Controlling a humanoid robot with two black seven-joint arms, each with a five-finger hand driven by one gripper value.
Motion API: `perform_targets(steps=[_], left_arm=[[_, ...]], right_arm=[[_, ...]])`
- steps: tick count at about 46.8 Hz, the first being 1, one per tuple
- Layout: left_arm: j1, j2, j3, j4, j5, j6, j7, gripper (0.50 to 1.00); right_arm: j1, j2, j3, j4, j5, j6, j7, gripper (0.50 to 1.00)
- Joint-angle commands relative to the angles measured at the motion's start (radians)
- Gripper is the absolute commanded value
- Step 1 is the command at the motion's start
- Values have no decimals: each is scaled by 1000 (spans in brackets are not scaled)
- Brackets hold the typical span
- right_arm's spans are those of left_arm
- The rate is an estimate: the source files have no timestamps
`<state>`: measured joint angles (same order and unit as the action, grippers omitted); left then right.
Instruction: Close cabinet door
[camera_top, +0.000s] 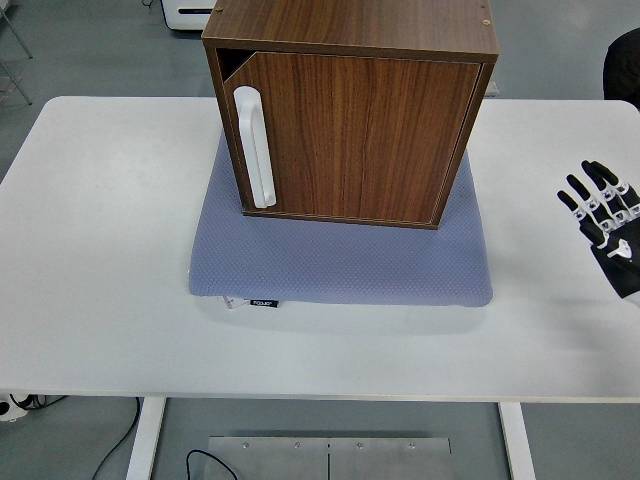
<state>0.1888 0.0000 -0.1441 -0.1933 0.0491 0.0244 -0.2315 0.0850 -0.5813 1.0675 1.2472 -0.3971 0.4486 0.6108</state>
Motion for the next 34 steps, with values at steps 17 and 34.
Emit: perform_targets(steps=[17,34], left_arm=[[0,0,0,0,0,0,0,1000],[0,0,0,0,0,0,0,1000]], right_arm=[[-42,0,0,-55,47,-1,0,1000],[-42,31,-1,-115,47,-1,0,1000]])
